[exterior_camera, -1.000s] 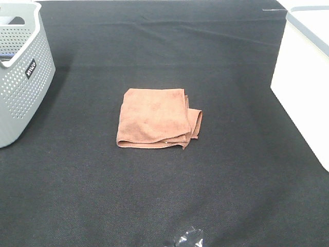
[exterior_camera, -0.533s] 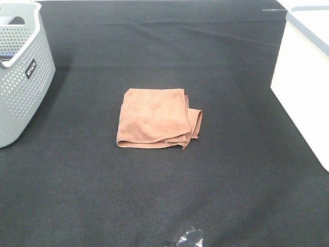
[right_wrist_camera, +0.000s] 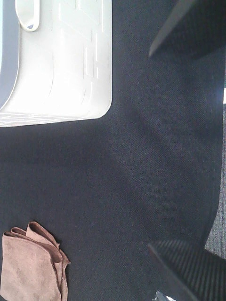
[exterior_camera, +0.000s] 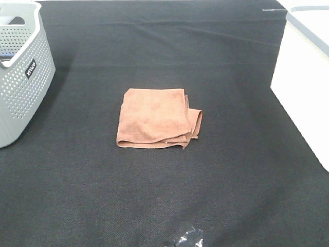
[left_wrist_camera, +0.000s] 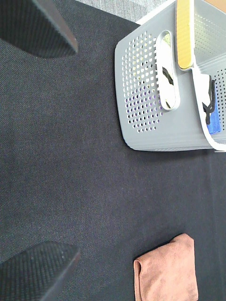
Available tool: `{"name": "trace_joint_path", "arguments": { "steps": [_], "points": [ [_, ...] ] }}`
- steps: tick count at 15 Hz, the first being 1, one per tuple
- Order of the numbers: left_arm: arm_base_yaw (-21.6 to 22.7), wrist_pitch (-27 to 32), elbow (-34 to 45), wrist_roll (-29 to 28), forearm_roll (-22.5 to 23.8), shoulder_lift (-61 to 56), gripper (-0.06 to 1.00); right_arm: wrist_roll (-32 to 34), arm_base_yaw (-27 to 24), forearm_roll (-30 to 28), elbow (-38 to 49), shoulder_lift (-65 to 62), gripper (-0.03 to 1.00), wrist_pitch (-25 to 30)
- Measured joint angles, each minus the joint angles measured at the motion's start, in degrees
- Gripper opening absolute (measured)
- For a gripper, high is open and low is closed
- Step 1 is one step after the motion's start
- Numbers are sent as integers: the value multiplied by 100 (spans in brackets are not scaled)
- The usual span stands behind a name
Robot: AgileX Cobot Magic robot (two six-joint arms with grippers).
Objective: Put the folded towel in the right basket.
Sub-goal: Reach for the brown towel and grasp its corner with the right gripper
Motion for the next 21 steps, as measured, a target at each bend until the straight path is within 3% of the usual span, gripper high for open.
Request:
{"name": "trace_joint_path", "arguments": {
  "steps": [21],
  "points": [
    [0,0,0,-143,29,0,99,-6,0,-195,-46,178,98,-6]
  ]
}}
